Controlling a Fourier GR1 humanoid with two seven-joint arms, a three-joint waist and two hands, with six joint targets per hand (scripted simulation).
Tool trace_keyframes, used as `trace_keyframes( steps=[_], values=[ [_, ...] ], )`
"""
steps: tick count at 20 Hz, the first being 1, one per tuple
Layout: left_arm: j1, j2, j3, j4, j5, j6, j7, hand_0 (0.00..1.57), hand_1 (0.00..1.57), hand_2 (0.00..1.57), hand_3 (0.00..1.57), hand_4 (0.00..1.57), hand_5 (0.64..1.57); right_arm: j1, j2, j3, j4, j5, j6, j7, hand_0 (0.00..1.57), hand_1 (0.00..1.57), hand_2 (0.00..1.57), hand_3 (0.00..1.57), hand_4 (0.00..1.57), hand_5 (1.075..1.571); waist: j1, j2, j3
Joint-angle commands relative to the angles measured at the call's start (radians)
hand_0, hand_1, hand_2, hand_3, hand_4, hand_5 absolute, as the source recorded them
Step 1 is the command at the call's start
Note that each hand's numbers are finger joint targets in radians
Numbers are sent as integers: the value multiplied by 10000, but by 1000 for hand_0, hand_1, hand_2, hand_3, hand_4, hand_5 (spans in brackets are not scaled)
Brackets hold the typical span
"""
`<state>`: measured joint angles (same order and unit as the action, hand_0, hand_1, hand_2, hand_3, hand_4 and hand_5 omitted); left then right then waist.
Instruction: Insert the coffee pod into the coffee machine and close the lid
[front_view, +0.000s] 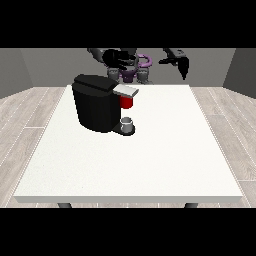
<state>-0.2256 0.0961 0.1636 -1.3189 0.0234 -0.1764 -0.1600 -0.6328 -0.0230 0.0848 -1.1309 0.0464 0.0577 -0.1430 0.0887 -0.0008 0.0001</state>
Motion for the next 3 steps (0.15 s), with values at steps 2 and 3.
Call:
trace_keyframes(
  steps=[2,3],
  values=[
    [334,-242,49,144,-64,392,-99,0,0,0,0,192,1571,2111,221,846,-661,-1036,-223,-359,0,0,0,0,251,1571,-764,-883,1],
    [906,92,259,255,196,-94,-240,0,0,0,0,192,1571,2241,223,673,-931,-1148,-141,247,0,0,0,0,157,1571,-842,-1288,-2]
  ],
)
